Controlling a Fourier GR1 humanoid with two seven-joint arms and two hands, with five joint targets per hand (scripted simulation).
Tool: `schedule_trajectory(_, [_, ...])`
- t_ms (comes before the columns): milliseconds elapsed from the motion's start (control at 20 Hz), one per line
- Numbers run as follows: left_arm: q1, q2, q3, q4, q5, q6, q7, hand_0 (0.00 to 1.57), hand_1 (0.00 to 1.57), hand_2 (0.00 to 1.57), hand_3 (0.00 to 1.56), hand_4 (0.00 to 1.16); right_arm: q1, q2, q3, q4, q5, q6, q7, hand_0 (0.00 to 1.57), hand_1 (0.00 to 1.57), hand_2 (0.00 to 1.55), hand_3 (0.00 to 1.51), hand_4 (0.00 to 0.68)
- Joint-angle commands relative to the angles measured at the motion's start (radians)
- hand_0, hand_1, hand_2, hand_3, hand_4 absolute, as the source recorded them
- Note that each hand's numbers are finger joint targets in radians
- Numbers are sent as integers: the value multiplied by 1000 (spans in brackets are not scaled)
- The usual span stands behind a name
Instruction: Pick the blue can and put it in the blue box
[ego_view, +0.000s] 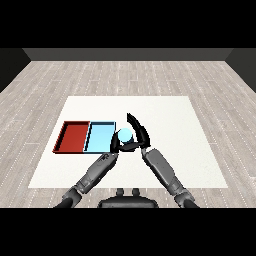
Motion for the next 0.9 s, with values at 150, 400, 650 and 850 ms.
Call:
schedule_trajectory(150, [-48, -3, 62, 39, -39, -5, 0, 1571, 1571, 1571, 1486, 1145, 94, -48, -78, -164, -42, 99, 32, 0, 0, 0, 0, 0])
schedule_trajectory(400, [-6, 14, 126, 96, -90, -46, -44, 1571, 1571, 1571, 1465, 1124, 232, -88, -104, -284, -70, 164, -14, 0, 0, 0, 0, 0])
schedule_trajectory(650, [-51, 156, 194, 62, -101, -11, 60, 1571, 1571, 1565, 1480, 1153, 298, -153, -197, -391, -114, 183, -36, 0, 0, 0, 0, 0])
schedule_trajectory(850, [-93, 166, 232, 186, -129, 14, 98, 1534, 1534, 1545, 1479, 1131, 386, -158, -232, -410, -108, 177, -75, 0, 0, 0, 0, 0])
